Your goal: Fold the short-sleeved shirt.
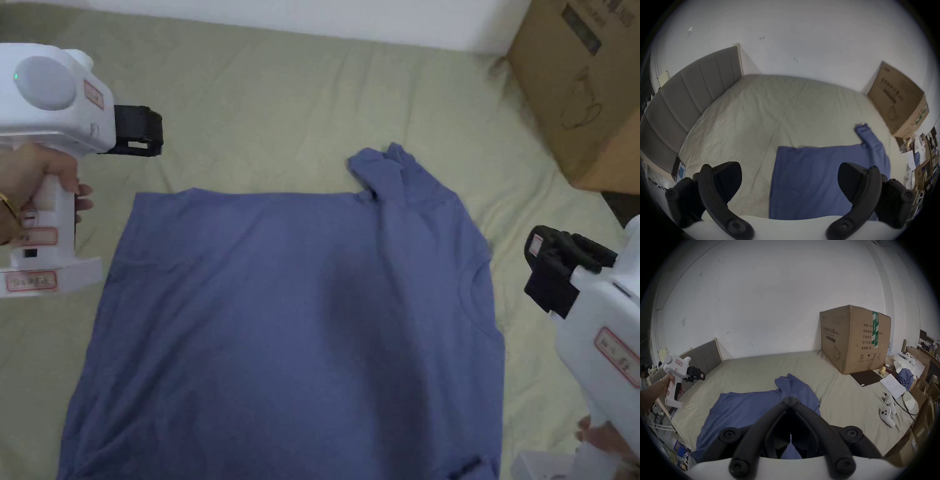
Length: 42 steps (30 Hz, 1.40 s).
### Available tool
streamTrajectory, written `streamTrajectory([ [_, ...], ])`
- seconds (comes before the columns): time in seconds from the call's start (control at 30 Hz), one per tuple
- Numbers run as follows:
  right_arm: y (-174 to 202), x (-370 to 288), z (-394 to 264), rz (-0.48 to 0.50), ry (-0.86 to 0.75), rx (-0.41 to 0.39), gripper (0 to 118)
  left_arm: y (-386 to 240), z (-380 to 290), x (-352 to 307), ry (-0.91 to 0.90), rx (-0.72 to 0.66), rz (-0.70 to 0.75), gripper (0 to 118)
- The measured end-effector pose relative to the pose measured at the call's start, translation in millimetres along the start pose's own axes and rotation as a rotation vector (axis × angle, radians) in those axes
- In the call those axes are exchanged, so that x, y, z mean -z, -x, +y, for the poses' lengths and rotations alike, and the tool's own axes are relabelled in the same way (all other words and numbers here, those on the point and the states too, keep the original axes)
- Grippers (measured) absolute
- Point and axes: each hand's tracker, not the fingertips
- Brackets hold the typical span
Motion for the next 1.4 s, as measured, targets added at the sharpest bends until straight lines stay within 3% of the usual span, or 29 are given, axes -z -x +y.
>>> streamTrajectory([
  [0.17, 1, 38, -6, -0.025, 0.071, 0.015, 0, 5, 15, 93, 0.176, 0.008, 0.07, 116],
  [0.37, 2, 75, -22, -0.048, 0.146, 0.028, 0, 12, 17, 181, 0.209, -0.078, 0.1, 110],
  [0.47, 2, 89, -30, -0.054, 0.176, 0.014, 0, 6, 5, 199, 0.234, -0.055, 0.175, 95],
  [0.53, 1, 96, -34, -0.055, 0.193, 0.019, 0, 7, -2, 216, 0.275, -0.003, 0.2, 73],
  [0.63, -1, 104, -37, -0.061, 0.209, 0.021, 0, 1, -8, 212, 0.219, -0.028, 0.129, 24],
  [0.67, -1, 105, -37, -0.061, 0.212, 0.021, 0, -5, -11, 205, 0.218, -0.012, 0.142, 1],
  [0.77, -5, 110, -30, -0.046, 0.223, 0.022, 0, -10, -11, 200, 0.219, 0.014, 0.139, 1],
  [0.97, -25, 154, 26, -0.025, 0.27, -0.067, 0, -2, 2, 147, 0.06, -0.051, 0.034, 1],
  [1.0, -29, 165, 36, -0.023, 0.28, -0.063, 7, 0, 4, 138, 0.046, -0.056, 0.02, 1],
  [1.03, -32, 182, 48, -0.019, 0.307, -0.068, 26, 3, 9, 131, 0.026, -0.064, 0.005, 1],
  [1.07, -34, 196, 56, -0.018, 0.342, -0.077, 54, 6, 12, 126, 0.02, -0.069, 0.003, 1],
  [1.1, -39, 213, 65, -0.015, 0.389, -0.08, 95, 7, 15, 121, 0.018, -0.07, -0.001, 1],
  [1.13, -40, 230, 72, -0.026, 0.421, -0.07, 113, 8, 17, 116, 0.013, -0.07, -0.006, 1],
  [1.33, -49, 317, 75, -0.078, 0.581, -0.011, 117, 5, 19, 100, -0.003, -0.056, -0.013, 1],
  [1.4, -53, 346, 64, -0.101, 0.639, -0.038, 117, 6, 18, 101, -0.001, -0.049, -0.012, 1],
])
